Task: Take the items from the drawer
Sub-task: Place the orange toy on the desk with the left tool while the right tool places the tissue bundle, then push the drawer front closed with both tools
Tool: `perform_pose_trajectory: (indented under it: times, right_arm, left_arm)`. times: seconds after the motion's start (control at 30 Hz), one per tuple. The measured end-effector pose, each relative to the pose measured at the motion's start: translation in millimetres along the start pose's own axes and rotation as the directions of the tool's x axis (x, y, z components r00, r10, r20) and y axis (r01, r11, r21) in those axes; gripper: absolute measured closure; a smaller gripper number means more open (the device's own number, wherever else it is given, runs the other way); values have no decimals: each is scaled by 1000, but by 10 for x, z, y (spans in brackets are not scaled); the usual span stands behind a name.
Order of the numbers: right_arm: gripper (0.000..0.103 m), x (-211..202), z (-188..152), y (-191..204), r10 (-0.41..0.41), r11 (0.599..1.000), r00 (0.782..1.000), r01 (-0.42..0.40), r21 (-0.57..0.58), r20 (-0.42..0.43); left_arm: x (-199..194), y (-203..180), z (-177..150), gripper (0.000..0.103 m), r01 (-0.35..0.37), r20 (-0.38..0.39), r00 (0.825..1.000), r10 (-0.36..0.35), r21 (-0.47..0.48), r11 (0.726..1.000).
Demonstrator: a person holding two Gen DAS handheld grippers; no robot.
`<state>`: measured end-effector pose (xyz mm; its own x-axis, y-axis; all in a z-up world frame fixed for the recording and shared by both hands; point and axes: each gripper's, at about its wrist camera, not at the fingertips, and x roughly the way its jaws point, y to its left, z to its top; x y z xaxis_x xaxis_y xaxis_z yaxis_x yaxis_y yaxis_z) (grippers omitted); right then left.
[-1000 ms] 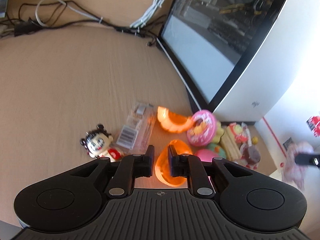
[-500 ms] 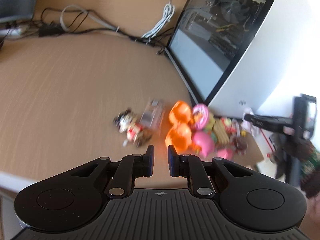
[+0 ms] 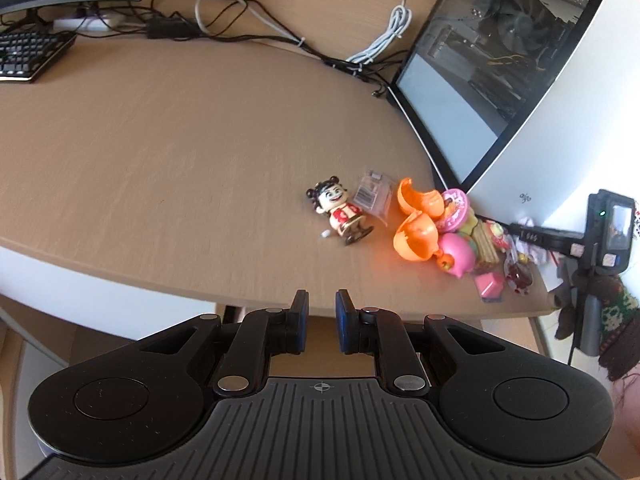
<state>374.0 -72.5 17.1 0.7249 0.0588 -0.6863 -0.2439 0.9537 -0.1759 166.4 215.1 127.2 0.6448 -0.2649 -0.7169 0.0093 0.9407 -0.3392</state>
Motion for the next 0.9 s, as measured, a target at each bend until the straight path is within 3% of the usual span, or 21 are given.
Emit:
perform_pose_trajectory:
  times: [0.23,0.37,0.47,0.8,0.9]
  right_arm:
    - [73,-502,-47,-132,-2,1000,990,0,18,141]
    - [72,-961,-159,-238,-6,998,968,-8,58,251]
    - [64,-1325,-317,-298,-33,996,952,5,93,303]
    - [53,-2476,-1211,-33,-85,993,954,57,104,288]
    - [53,-2686,-1274,144,-86,991,960,56,118,267]
  left_arm:
    - [-85,80,-94,87,-34,8,999,34,13,999]
    - [-151,134,-163,87,-24,18,1000,24,19,1000]
    - [-147,144,-224,87,-3,11,1000,3,30,1000]
    - [-38,128,-546,87,55,48,997,-57,44,998]
    - [-145,62,-611,87,83,56,995,-85,48,995]
